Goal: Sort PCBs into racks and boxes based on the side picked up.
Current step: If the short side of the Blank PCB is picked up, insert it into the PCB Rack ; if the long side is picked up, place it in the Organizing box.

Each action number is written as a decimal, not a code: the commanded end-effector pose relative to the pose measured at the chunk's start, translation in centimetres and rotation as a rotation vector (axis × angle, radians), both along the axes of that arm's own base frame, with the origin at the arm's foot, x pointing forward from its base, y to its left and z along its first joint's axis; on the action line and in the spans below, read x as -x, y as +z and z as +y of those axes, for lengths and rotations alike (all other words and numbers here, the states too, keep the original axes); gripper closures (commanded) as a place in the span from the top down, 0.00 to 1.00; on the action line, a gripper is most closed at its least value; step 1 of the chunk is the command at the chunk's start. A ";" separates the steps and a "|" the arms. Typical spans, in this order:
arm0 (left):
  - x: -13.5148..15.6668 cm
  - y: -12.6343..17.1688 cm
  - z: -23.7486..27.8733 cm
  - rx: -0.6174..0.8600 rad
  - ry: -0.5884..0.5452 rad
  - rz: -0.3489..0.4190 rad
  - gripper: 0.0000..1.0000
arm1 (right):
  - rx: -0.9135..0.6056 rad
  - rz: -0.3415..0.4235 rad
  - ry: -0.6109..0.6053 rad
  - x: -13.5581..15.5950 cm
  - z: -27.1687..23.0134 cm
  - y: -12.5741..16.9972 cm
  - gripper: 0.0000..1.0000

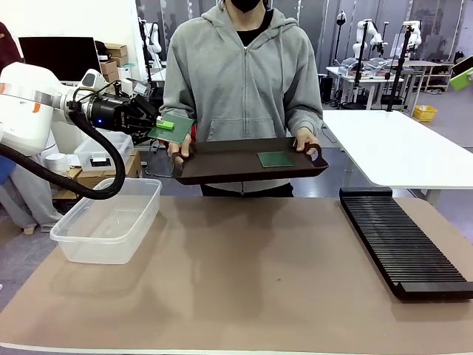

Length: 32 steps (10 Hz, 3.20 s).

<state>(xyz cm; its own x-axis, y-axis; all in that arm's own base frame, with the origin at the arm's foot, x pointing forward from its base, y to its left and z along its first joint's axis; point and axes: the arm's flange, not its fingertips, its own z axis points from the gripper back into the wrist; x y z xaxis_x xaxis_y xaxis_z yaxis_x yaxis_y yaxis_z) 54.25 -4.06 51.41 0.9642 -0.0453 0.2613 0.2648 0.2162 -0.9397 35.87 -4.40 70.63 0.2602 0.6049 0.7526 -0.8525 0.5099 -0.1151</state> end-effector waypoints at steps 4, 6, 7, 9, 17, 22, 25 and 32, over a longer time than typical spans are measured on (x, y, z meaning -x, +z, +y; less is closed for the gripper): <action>0.0 -0.1 0.1 0.005 -0.007 -0.012 0.00 | -0.008 0.001 0.017 0.0 0.1 -0.1 1.00; 0.0 -0.1 0.1 0.005 -0.007 -0.012 0.00 | -0.008 0.001 0.017 0.0 0.1 -0.1 1.00; 0.0 0.0 0.0 0.000 0.000 0.000 0.03 | -0.008 0.001 0.017 0.0 0.1 -0.1 1.00; 0.2 1.4 0.9 -0.137 -0.025 -0.039 0.03 | -0.008 0.001 0.017 0.0 0.1 -0.1 1.00; -2.7 -0.9 7.7 -0.787 0.204 -0.107 0.03 | -0.008 0.001 0.017 0.0 0.1 -0.1 1.00; -3.6 -4.9 7.3 -1.017 0.143 -0.101 0.03 | -0.008 0.001 0.017 0.0 0.1 -0.1 1.00; -3.1 -7.1 6.3 -1.038 0.105 -0.054 0.03 | -0.008 0.001 0.017 0.0 0.1 -0.1 1.00; -1.2 -12.7 5.4 -0.988 0.107 -0.001 0.03 | -0.008 0.001 0.017 0.0 0.1 -0.1 1.00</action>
<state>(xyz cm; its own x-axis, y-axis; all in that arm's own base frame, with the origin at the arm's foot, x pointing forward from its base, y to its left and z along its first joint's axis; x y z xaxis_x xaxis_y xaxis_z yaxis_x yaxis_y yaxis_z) 55.54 1.90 39.77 0.9727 -0.1917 0.1308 0.2240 0.9224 -0.3145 35.88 -4.38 70.62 0.2605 0.6053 0.7522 -0.8524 0.5100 -0.1152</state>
